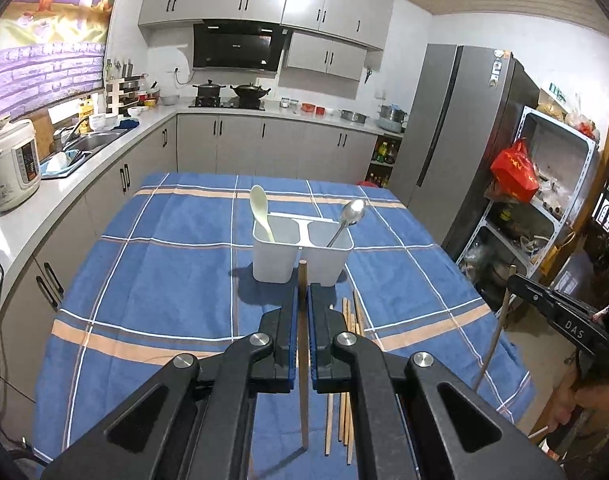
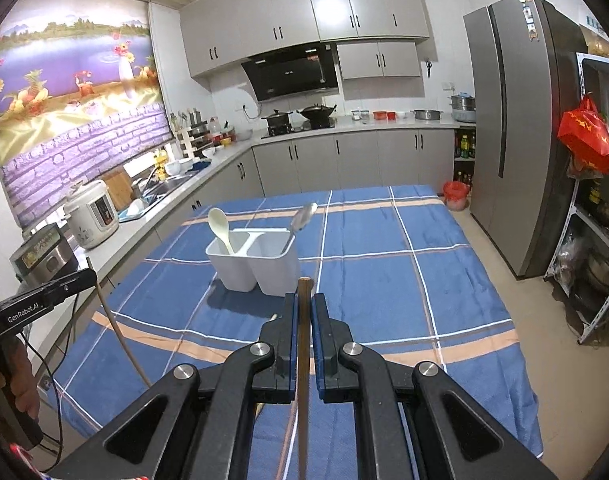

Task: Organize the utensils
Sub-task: 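Lift both held chopsticks upright and carry them above the white holder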

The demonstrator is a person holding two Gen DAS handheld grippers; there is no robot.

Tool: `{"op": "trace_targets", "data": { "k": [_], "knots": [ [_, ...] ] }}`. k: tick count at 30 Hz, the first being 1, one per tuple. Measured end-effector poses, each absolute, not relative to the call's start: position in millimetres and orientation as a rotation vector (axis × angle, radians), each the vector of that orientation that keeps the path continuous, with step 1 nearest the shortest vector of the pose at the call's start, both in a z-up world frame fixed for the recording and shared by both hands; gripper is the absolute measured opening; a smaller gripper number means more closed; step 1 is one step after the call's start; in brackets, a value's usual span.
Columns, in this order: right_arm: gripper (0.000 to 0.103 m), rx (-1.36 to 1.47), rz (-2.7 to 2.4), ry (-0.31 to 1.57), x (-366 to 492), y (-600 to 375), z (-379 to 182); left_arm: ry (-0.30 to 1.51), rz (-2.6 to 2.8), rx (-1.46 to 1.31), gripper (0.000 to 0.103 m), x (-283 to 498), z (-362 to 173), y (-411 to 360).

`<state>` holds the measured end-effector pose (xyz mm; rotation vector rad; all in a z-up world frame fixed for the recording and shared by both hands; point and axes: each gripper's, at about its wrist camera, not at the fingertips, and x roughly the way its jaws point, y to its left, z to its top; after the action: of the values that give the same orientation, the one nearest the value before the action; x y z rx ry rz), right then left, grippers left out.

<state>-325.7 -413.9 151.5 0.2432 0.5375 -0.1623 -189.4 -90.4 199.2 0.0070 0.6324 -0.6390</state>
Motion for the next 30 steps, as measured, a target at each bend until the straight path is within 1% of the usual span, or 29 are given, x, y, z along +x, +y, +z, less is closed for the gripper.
{"op": "trace_targets", "data": {
  "k": [7, 15, 22, 30],
  "knots": [
    [0.007, 0.247, -0.159, 0.499, -324.2, -414.2, 167.3, 0.6, -0.655, -0.007, 0.004, -189.3, 215.9, -87.8],
    [0.007, 0.247, -0.164, 0.461, -301.9, -422.2, 182.5, 0.564, -0.685, -0.037, 0.004, -162.8, 240.7, -93.4],
    [0.007, 0.251, -0.147, 0.401, -265.7, -430.1, 210.9, 0.501, -0.701, -0.056, 0.004, -117.1, 273.0, -111.3],
    [0.007, 0.256, -0.128, 0.287, -198.0, -435.6, 256.6, 0.427, -0.682, -0.059, 0.004, -43.7, 301.5, -147.2]
  ]
}}
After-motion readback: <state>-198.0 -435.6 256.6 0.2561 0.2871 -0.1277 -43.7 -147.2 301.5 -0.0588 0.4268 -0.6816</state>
